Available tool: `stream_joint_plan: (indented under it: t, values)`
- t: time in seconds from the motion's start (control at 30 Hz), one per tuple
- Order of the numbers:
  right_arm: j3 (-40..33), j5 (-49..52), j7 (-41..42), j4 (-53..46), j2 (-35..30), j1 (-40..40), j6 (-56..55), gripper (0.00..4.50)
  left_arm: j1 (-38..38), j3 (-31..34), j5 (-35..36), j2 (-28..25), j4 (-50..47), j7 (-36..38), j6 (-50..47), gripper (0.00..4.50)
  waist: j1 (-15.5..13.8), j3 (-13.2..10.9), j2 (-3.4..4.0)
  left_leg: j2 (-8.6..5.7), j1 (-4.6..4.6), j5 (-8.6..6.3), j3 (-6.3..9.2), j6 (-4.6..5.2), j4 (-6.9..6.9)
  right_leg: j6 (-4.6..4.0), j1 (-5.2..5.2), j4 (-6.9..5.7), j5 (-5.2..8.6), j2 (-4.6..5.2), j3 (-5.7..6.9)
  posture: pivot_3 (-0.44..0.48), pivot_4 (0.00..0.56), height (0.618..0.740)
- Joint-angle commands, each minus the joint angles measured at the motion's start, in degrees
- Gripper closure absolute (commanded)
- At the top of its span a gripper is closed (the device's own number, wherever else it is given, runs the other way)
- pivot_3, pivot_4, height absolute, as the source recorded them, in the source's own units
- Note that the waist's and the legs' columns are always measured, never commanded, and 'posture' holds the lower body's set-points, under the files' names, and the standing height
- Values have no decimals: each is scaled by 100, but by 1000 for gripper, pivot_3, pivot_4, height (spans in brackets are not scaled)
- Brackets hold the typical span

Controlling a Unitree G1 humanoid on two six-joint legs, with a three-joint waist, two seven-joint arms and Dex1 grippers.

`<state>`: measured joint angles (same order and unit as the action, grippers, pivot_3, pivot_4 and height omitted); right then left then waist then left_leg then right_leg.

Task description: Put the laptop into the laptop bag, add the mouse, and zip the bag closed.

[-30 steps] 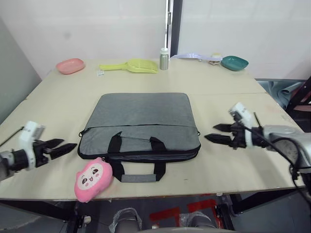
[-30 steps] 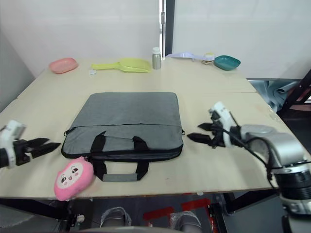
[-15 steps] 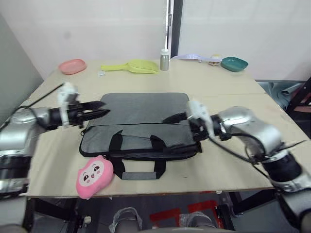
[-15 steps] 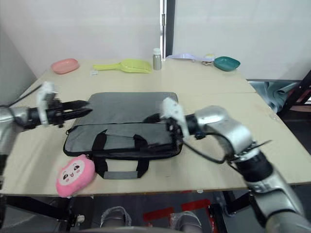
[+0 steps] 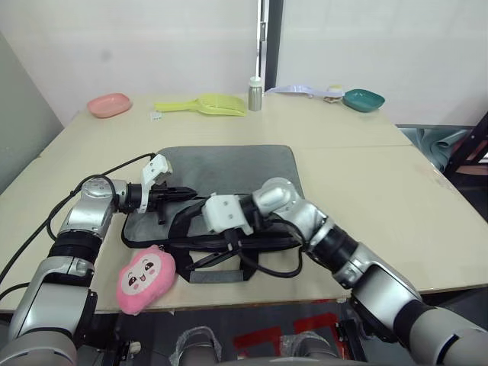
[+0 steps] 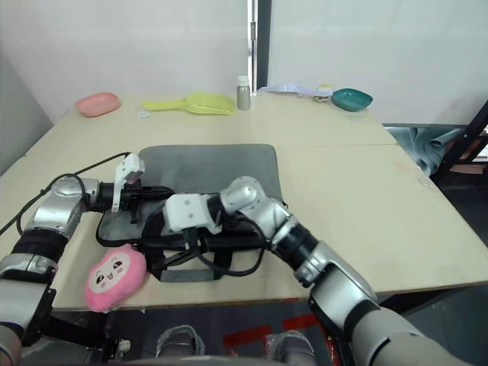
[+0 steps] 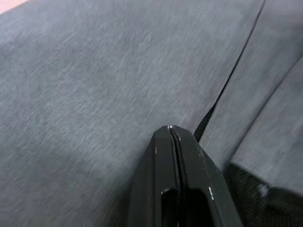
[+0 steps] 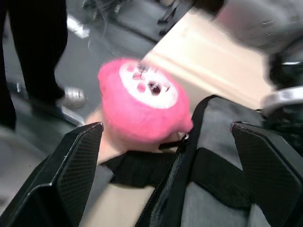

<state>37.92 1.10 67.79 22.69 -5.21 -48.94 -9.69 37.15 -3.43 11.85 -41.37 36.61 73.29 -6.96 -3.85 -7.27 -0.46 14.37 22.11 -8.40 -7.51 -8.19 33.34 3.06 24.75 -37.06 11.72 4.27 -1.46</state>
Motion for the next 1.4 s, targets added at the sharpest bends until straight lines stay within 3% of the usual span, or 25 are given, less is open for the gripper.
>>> stream_joint_plan:
  t: [0.03,0.3,0.57,0.67,1.0,1.03,1.3,1.4]
  values:
    - [149,-448,-94,579,302,-294,-1004,0,-105,-108,-376,-85,385,-219,-18,4438,31,1,1,-4,-9,0,1,0,-1,0,-4,-5,0,3,-2,0,150,740]
    - [398,-1182,-623,1836,993,-343,-2521,0,-236,-29,-337,-152,290,-132,-51,4438,116,1,6,-6,-18,0,17,0,-3,-6,-13,-22,-4,4,4,0,150,740]
    - [407,-1707,-1119,2693,1569,-613,-2876,0,-544,-37,-344,-191,-103,-139,-144,4438,157,2,15,-7,-16,0,19,0,-5,-6,-13,-12,-4,4,3,0,150,740]
    - [332,-1667,-1090,2798,1554,-630,-2920,833,-588,-33,-344,-210,-190,-153,-207,4500,163,3,18,-7,-17,0,19,0,-10,-9,-12,-7,-1,2,2,0,150,740]
    - [177,-1285,-590,2380,1373,-417,-2786,4285,-688,-230,-547,-137,-68,-121,-58,4500,165,1,21,-7,-16,0,17,0,-15,-12,-11,2,2,2,1,0,150,740]
    - [174,-1228,-519,2280,1360,-369,-2718,4452,-725,-282,-611,-135,3,-107,72,4500,164,1,21,-7,-17,0,17,0,-16,-12,-11,2,2,2,1,0,150,740]
    - [125,-984,-109,1407,1119,4,-1982,4452,-937,-610,-1102,-74,992,-252,951,4500,190,80,66,-9,-37,-1,8,-1,-39,-10,-26,7,6,2,-8,0,150,740]
    - [73,-965,-55,1255,997,11,-1852,4452,-923,-646,-1168,-68,1236,-290,1129,4500,200,103,67,-17,-117,-4,-3,-6,-101,-7,-68,8,10,4,-23,0,150,740]
